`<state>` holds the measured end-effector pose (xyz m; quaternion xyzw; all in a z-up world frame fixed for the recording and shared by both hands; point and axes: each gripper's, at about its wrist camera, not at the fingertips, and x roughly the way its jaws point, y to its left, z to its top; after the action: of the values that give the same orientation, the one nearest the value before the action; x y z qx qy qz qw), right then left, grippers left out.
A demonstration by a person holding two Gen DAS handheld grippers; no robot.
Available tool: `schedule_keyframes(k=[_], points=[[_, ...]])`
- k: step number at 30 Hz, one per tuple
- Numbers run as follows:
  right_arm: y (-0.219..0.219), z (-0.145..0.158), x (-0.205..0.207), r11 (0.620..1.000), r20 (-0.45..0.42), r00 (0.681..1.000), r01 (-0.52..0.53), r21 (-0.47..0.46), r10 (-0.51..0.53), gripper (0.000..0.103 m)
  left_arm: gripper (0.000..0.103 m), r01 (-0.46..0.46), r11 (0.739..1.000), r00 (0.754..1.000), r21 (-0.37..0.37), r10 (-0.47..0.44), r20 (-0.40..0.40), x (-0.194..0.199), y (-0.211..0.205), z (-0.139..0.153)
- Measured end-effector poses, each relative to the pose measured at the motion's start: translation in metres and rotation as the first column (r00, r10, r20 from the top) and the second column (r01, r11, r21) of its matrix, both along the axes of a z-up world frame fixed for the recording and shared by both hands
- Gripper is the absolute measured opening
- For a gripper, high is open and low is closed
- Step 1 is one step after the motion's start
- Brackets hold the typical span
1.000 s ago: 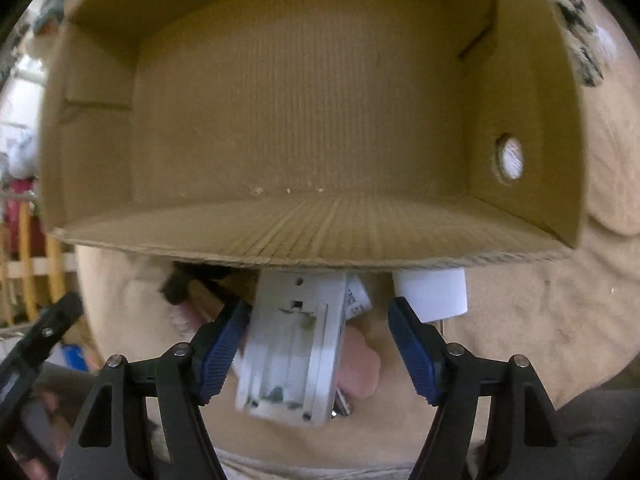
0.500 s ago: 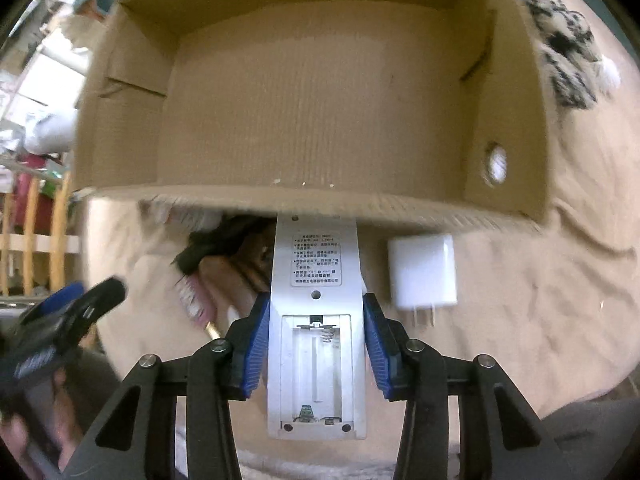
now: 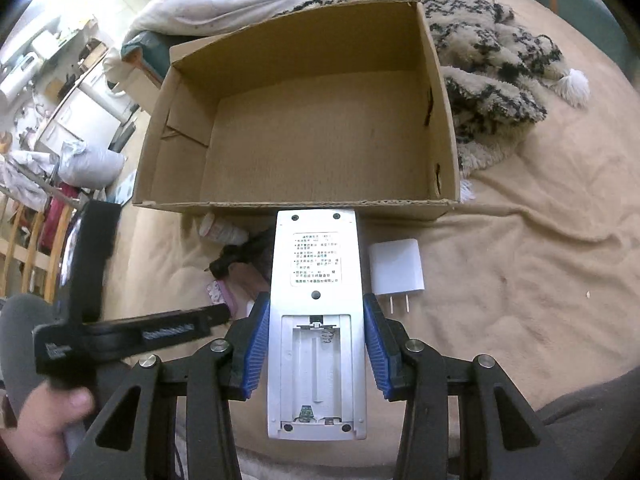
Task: Organize rigid objects
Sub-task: 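Grasp the pink perfume bottle with the left gripper while the right gripper holds the remote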
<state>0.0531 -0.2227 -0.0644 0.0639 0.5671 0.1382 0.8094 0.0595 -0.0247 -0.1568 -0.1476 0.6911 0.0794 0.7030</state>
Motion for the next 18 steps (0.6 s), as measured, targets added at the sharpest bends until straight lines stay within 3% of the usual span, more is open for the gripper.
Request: schedule_keyframes(k=[7, 10, 12, 14, 18], points=[[-0.013, 0.004, -0.006, 1.0, -0.012, 1.0, -0.007, 0.026, 0.007, 0.046, 0.061, -0.01, 0.997, 1.0, 0.076, 0.01, 0.001, 0.014, -0.013, -0.009], [-0.018, 0.002, -0.006, 0.999, -0.027, 1.0, 0.003, 0.035, -0.002, 0.046, 0.053, -0.015, 0.995, 1.0, 0.1, 0.017, -0.01, 0.015, -0.012, -0.01], [-0.019, 0.002, -0.005, 0.999, -0.028, 1.0, 0.006, 0.036, -0.005, 0.046, 0.035, -0.011, 0.994, 1.0, 0.11, 0.011, -0.004, 0.017, -0.013, -0.008], [-0.019, 0.002, -0.005, 0.999, -0.026, 1.0, 0.007, 0.035, -0.006, 0.046, 0.024, -0.001, 0.992, 1.0, 0.125, 0.002, -0.006, 0.017, -0.019, -0.005], [-0.018, 0.001, -0.004, 0.999, -0.027, 1.0, 0.006, 0.034, -0.005, 0.046, 0.023, 0.011, 0.992, 1.0, 0.126, -0.01, -0.005, 0.016, -0.018, -0.004]])
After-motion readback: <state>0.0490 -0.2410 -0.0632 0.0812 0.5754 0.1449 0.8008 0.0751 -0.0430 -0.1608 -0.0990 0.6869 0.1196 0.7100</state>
